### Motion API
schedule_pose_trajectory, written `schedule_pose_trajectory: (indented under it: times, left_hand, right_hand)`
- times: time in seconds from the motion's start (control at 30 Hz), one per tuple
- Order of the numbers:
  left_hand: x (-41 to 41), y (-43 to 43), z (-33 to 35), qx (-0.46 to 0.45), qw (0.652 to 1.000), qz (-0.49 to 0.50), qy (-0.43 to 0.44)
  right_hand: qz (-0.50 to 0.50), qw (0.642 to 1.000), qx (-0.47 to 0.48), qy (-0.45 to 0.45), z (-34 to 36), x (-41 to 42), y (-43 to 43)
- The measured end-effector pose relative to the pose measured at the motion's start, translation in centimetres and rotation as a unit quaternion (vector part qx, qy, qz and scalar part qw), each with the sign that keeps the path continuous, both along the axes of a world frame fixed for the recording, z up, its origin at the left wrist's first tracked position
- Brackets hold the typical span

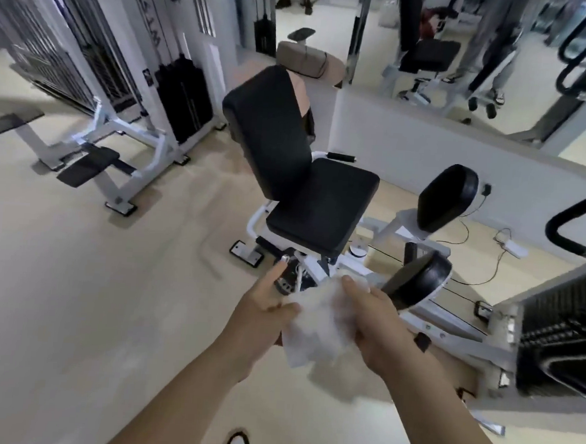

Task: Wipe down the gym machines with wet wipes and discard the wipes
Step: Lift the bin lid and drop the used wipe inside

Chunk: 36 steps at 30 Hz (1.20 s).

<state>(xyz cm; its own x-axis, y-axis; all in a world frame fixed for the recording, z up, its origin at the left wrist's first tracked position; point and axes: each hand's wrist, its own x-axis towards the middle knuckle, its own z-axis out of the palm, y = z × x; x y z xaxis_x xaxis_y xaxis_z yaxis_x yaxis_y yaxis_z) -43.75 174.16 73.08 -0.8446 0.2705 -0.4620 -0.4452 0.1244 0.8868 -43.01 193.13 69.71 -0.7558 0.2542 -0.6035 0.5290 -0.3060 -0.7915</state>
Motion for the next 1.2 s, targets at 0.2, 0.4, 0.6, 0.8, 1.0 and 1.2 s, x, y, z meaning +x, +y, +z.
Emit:
schedule_pose_trajectory:
  times: [0.2,0.4,0.6,0.8,1.0,1.2]
  left_hand:
    - [-7.6,-9.1,-0.6,-0.089,0.993,-0.023,0.080]
    - [-15.8,-13.3,-0.4,-0.151,0.979,-0.045,0.129]
    - [-28.2,-15.2,0.0,-0.162,0.973,-0.022,0.161]
    - [-40.4,-19.1,1.7,-0.140,0.985,0.020,0.096]
    - [-51.3,-24.7,2.0,-0.100,0.989,0.078,0.077]
    - [-64.9,-30.6,0.3,-0.072,0.992,0.037,0.101]
  right_hand:
    - [0.010,0.998,-0.051,0.029,1.7,-7.5,-8.4]
    - [0.051,0.998,-0.011,0.046,3.6,-15.5,-12.8]
    - [0.038,0.997,-0.014,0.073,3.7,-27.8,-15.5]
    - [0.121,0.989,0.055,0.062,2.7,-41.3,-19.3]
    - [0.198,0.973,0.099,0.067,2.9,-52.1,-24.4]
    - [0.186,0.978,0.072,0.061,2.1,-64.0,-30.4]
